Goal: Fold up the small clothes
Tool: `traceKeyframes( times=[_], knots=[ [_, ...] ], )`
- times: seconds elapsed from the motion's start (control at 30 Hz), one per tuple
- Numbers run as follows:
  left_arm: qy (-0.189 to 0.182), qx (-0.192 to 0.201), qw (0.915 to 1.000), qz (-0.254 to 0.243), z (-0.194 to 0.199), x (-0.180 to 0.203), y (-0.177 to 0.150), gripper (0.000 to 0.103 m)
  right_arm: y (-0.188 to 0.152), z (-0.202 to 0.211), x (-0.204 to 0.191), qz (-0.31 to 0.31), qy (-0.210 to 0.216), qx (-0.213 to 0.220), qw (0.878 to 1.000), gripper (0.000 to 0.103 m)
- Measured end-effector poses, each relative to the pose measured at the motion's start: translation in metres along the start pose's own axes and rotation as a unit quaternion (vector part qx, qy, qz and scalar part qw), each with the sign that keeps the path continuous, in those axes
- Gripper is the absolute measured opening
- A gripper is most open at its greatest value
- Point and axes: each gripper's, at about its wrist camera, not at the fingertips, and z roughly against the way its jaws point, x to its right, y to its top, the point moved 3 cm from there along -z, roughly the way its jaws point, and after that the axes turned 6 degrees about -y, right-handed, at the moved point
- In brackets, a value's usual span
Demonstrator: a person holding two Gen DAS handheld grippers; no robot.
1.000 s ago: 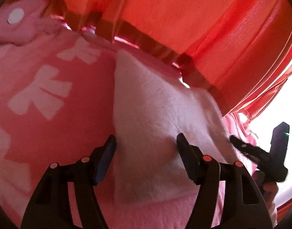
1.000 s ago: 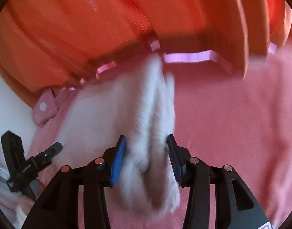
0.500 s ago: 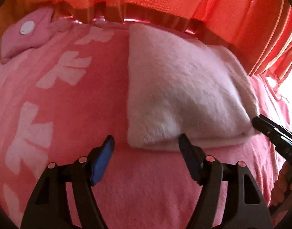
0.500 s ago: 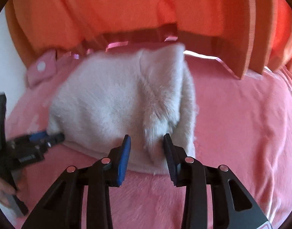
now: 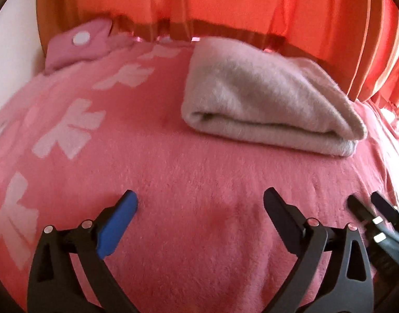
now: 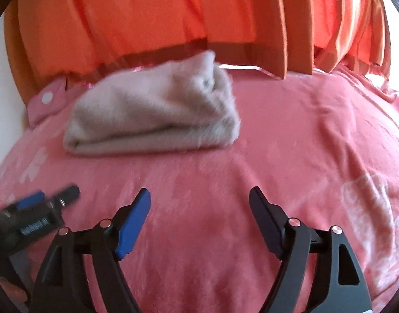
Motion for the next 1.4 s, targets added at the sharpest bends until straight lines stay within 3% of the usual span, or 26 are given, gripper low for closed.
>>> traceKeyframes(
  times=[0.1, 0.3, 0.53, 0.87, 1.4],
  knots=[
    [0.009, -0.001, 0.9999, -0.006, -0.001, 0.002, -0.001, 0.098, -0.002, -0.001, -0.008, 0.023, -0.004, -0.003, 1.000, 0.083],
    [0.011, -0.018, 0.9998, 0.002, -0.007, 0.002, -0.003, 0.098, -0.007, -0.008, -0.006, 0.012, -0.013, -0.028, 0.999, 0.086],
    [0.030, -0.026, 0.9991, -0.015, -0.011, 0.008, -0.004, 0.098, -0.010, -0.005, -0.014, 0.033, -0.023, -0.022, 0.999, 0.086],
    [0.053, -0.017, 0.9978, -0.036, -0.007, 0.015, -0.004, 0.098, -0.010, -0.007, -0.012, 0.013, -0.008, -0.028, 0.999, 0.087],
    [0.077, -0.016, 0.9962, -0.037, -0.006, 0.014, -0.003, 0.098, -0.011, -0.006, -0.013, 0.012, -0.021, -0.027, 0.999, 0.087]
  ],
)
